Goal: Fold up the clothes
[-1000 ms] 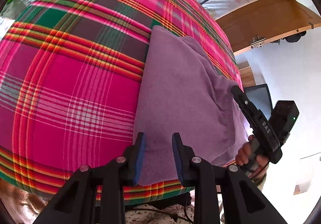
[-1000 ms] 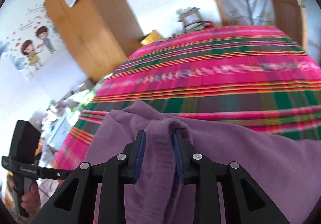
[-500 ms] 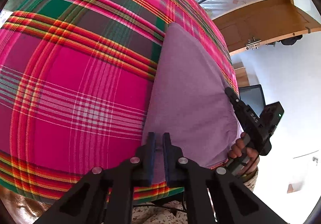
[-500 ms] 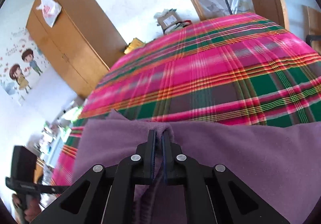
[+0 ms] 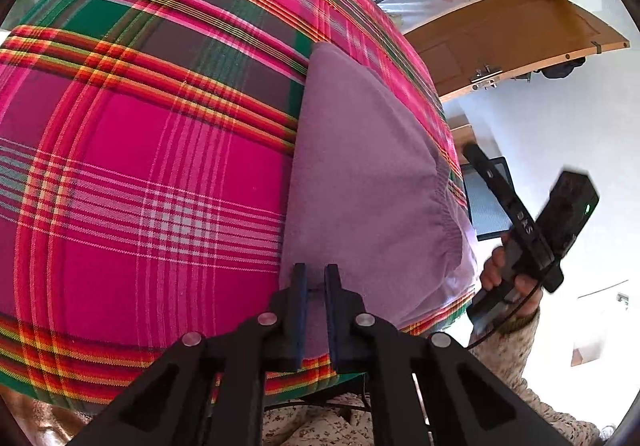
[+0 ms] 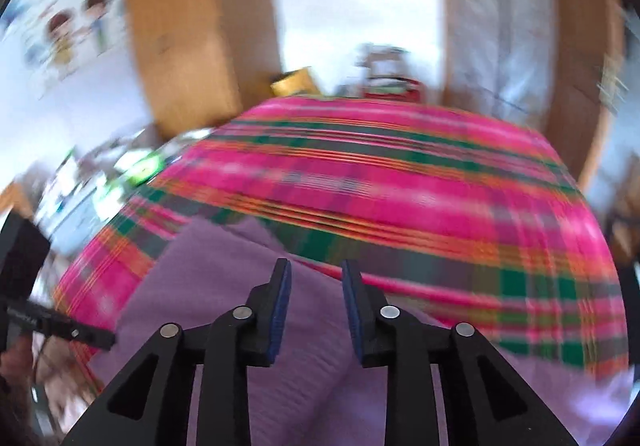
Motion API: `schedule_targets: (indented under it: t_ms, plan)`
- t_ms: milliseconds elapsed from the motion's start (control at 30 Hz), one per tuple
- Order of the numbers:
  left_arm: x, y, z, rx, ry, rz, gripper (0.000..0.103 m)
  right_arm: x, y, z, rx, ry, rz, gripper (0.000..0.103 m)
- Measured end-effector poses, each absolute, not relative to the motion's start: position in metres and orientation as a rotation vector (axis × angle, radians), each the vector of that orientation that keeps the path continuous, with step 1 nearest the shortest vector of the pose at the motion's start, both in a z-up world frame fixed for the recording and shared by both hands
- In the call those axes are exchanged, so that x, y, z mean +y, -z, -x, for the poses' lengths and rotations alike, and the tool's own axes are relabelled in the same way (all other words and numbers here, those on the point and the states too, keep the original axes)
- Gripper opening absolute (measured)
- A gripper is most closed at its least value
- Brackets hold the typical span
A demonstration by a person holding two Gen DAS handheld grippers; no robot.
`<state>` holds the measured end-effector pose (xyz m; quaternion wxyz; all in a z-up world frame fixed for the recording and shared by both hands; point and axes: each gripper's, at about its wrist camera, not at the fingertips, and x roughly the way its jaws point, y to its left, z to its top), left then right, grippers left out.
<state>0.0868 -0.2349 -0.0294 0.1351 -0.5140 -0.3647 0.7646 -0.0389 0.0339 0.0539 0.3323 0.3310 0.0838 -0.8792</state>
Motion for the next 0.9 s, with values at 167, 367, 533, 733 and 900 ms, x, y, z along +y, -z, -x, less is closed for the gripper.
schedule_targets:
  t_ms: [167,367,533,733,900]
  plan:
    - [-0.238,0.031,-0.085,-1.045,-2.191,1.480,0.008,-0.030,-0.051,0.057,0.401,2.117,-0.851,0.028]
    - [-0.241,0.033,-0.084,-1.031,-2.162,1.468,0.011,-0.081,-0.034,0.074,0.575,1.916,-0.902,0.028]
    - [-0.244,0.034,-0.082,-1.019,-2.138,1.458,0.013,-0.100,-0.018,0.075,0.681,1.812,-0.932,0.028]
    - [-0.244,0.034,-0.079,-0.980,-2.111,1.454,0.013,-0.115,-0.008,0.083,0.700,1.767,-0.949,0.029]
    - [-0.248,0.037,-0.077,-0.990,-2.082,1.444,0.013,-0.127,-0.008,0.089,0.689,1.695,-0.955,0.029]
